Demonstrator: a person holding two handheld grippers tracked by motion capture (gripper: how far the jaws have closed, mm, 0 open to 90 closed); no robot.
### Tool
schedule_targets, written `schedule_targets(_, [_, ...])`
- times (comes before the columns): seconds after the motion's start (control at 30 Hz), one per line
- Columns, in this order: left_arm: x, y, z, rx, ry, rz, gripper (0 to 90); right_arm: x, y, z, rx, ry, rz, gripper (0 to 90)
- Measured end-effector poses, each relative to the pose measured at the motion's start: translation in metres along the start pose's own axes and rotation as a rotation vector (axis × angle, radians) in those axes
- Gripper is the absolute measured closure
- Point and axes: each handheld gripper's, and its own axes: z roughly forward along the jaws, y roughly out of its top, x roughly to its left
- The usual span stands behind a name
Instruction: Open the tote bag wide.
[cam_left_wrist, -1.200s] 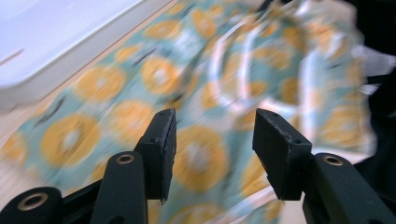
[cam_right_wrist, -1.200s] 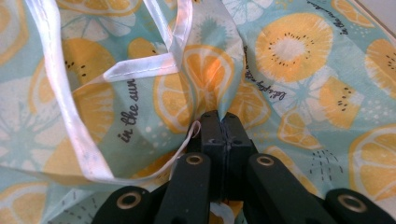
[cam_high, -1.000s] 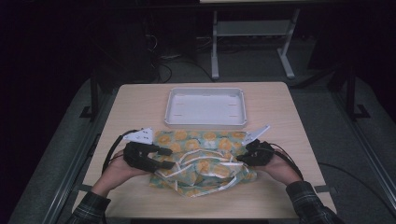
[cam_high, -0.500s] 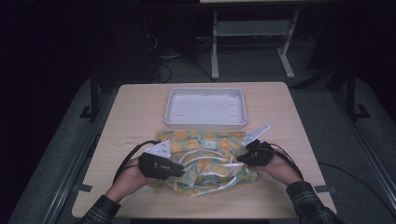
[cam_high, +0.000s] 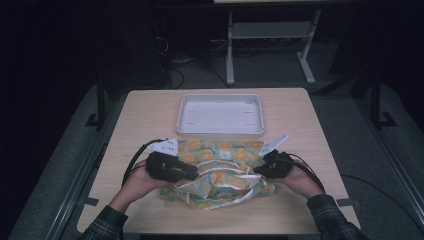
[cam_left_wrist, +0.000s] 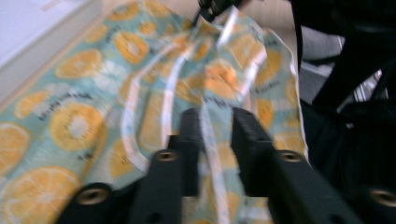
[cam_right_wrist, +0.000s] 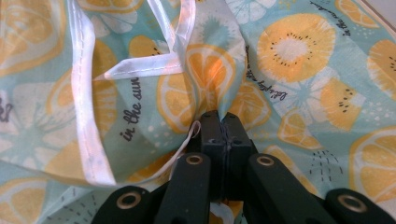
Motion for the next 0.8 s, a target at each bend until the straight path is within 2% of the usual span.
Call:
schedule_targets(0.1, [-0.005, -0.004, 0.003, 0.023, 0.008, 0.016, 55.2, 0.000, 0.000, 0.000, 0.000, 0.003, 0.000, 88.9])
schedule_targets(0.17, [-0.008, -0.010, 0.007, 0.060, 0.019, 0.015, 48.9, 0.000, 0.000, 0.000, 0.001, 0.004, 0.001, 88.9])
schedule_targets(0.27, [-0.010, -0.018, 0.010, 0.094, 0.043, 0.021, 46.6, 0.000, 0.000, 0.000, 0.001, 0.008, 0.005, 88.9])
schedule_targets(0.33, [-0.011, -0.019, 0.013, 0.113, 0.056, 0.031, 49.7, 0.000, 0.000, 0.000, 0.002, 0.006, 0.000, 88.9])
schedule_targets(0.4, [-0.011, -0.019, 0.017, 0.139, 0.065, 0.046, 61.4, 0.000, 0.000, 0.001, 0.003, 0.006, -0.002, 88.9])
schedule_targets(0.5, [-0.009, -0.020, 0.019, 0.151, 0.032, 0.045, 81.7, 0.000, 0.000, 0.000, 0.003, 0.007, -0.001, 88.9])
schedule_targets(0.57, [-0.009, -0.020, 0.020, 0.154, 0.015, 0.043, 89.2, 0.000, 0.000, 0.000, 0.002, 0.008, -0.001, 88.9])
schedule_targets(0.7, [-0.009, -0.018, 0.015, 0.123, 0.008, 0.033, 89.9, 0.000, 0.000, 0.000, 0.001, 0.009, -0.001, 88.9])
schedule_targets(0.8, [-0.006, -0.013, 0.007, 0.073, 0.007, 0.025, 89.9, 0.000, 0.000, 0.000, 0.001, 0.012, 0.004, 88.9])
